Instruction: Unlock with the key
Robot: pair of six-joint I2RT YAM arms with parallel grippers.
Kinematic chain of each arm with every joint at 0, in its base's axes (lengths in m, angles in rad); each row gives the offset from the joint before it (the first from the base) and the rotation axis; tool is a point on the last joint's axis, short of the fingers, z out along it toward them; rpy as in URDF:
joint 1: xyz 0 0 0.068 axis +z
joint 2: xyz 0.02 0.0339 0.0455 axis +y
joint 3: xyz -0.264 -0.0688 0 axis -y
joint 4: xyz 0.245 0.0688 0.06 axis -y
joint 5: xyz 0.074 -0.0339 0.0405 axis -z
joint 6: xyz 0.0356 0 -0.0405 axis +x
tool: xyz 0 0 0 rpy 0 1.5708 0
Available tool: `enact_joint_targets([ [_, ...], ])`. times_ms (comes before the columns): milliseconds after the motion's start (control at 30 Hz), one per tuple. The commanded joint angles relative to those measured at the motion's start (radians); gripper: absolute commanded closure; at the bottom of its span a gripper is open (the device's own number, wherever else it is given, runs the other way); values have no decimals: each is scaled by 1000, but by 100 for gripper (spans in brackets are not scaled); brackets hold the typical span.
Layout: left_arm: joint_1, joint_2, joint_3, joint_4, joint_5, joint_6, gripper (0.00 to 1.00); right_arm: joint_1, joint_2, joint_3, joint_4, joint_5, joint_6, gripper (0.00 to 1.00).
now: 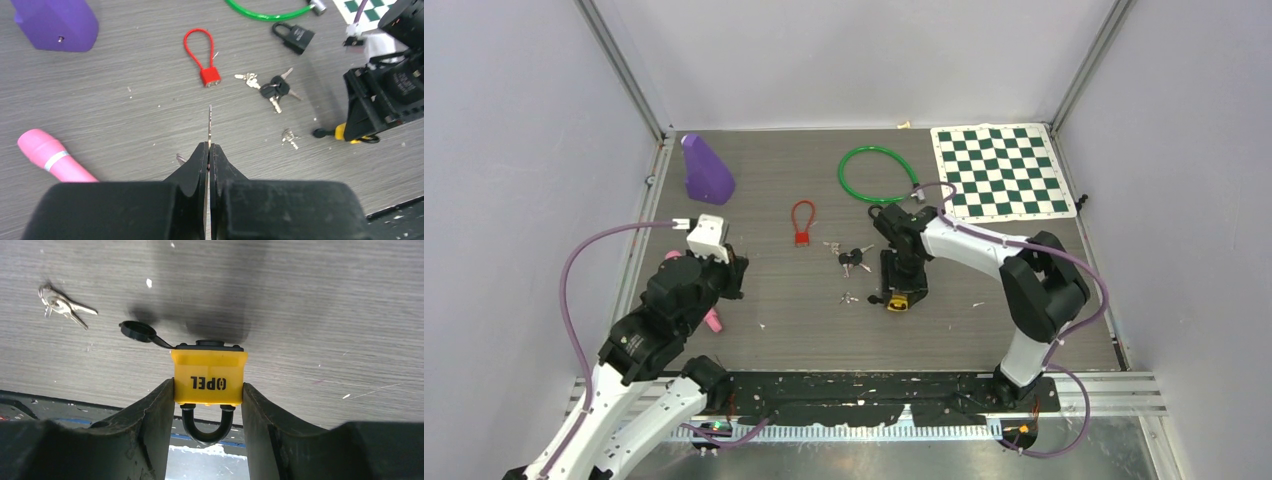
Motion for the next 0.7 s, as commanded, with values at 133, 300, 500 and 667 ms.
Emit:
enact_joint_targets([
  [133, 5, -8, -67, 8, -39, 91, 100, -43, 133, 171, -107, 21, -35, 49],
  [300, 6, -26, -85, 19, -32, 93, 100, -72, 217, 256, -137, 46, -52, 43],
  [500, 9, -26, -93, 19, -23, 95, 100, -107, 273, 348, -155, 66, -82, 37],
  [667, 13, -21, -94, 22, -8, 96, 100, -140, 252, 378, -129, 152, -95, 36],
])
